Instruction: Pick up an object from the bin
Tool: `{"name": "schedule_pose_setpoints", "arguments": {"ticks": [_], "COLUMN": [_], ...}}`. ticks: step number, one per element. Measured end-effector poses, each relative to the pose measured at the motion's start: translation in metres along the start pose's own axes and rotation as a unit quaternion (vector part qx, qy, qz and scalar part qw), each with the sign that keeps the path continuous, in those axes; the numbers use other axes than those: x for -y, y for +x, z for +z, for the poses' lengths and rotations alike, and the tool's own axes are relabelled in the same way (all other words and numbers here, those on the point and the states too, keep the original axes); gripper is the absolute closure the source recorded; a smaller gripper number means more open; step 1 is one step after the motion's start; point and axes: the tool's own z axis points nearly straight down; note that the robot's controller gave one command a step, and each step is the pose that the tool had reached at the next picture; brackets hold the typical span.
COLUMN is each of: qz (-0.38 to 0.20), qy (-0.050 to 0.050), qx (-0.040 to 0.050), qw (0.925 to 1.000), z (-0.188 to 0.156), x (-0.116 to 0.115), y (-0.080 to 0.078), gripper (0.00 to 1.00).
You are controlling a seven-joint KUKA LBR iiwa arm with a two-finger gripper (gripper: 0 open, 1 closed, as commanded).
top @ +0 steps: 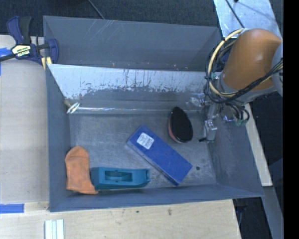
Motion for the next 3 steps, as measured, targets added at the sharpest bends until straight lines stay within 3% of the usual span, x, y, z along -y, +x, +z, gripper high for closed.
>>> {"name": "schedule_pose_setpoints", "arguments": {"ticks": [1,2,3], "qz": [-0.029,-0.063,0.010], "qy": [-0.001,-0.001,0.000], "qx": [0.0002,0.0027,0.0004], "qw": [0.9996,0.9980,0.9999], "z": [0.021,0.052,0.076], "x": [-0.027,-0.030,0.000], "y": [-0.006,-0.002,-0.010], "gripper": [0.00,0.00,1.00]}}
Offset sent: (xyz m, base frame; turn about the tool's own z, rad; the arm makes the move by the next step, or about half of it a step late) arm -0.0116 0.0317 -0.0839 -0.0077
